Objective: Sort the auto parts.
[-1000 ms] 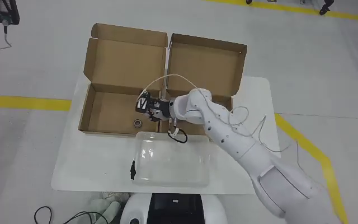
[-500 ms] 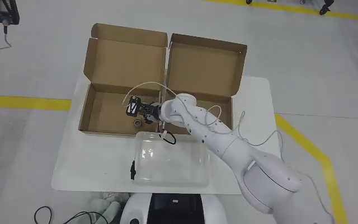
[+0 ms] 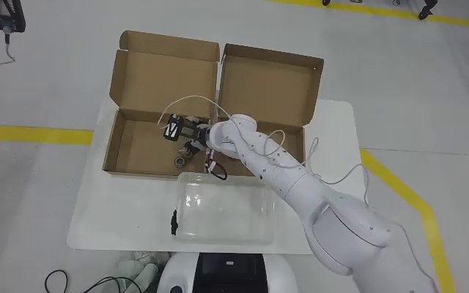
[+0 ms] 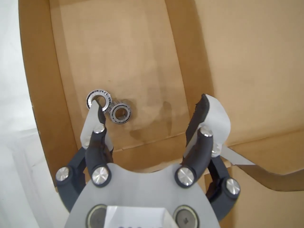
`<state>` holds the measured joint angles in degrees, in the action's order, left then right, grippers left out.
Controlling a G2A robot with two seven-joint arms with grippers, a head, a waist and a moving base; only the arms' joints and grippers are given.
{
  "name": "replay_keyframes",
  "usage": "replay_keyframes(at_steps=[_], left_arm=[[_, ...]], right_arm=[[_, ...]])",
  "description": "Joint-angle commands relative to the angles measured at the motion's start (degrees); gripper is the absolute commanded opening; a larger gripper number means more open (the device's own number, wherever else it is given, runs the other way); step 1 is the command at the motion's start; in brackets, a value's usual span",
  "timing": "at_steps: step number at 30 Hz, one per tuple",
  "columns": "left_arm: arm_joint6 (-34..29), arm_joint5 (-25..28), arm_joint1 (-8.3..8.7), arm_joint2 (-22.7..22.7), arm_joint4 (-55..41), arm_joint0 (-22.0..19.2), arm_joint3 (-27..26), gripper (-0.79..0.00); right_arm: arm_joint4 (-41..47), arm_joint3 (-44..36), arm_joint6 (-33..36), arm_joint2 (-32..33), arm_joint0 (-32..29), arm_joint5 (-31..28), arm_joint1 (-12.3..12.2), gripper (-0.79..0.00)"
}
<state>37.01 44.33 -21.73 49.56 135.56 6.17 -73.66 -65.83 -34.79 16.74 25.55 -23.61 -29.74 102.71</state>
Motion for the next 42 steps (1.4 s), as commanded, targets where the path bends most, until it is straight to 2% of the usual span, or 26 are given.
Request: replay_keyframes(at_steps=[1,7,14,22,29,35,42], left_arm=[[0.0,0.0,0.0,0.0,0.0,0.0,0.0,0.0],[0.0,0.0,0.0,0.0,0.0,0.0,0.0,0.0],[0.0,0.0,0.0,0.0,0.0,0.0,0.0,0.0],[0.0,0.0,0.0,0.0,0.0,0.0,0.0,0.0],[0.0,0.0,0.0,0.0,0.0,0.0,0.0,0.0],[0.0,0.0,0.0,0.0,0.0,0.0,0.0,0.0],[0.0,0.0,0.0,0.0,0.0,0.0,0.0,0.0]], right_arm=[[0.8,-0.7,-2.0,1.5,0.3,-1.8,-0.6,0.0],[1.7,-4.8,-7.4,6.7,0.1,-9.4,-3.9,0.0],[-1.9,-15.0,-7.3,14.8,-4.6,-10.9,-9.4,0.0],[-4.6,-34.0,1.5,26.6,-16.4,-10.5,-15.5,0.0],[-5.1,-50.1,7.7,36.3,-27.4,-13.5,-19.3,0.0],[-5.4,-59.8,8.2,44.0,-36.4,-13.3,-21.5,0.0],[-7.8,-67.2,6.1,51.7,-45.9,-12.1,-23.5,0.0]])
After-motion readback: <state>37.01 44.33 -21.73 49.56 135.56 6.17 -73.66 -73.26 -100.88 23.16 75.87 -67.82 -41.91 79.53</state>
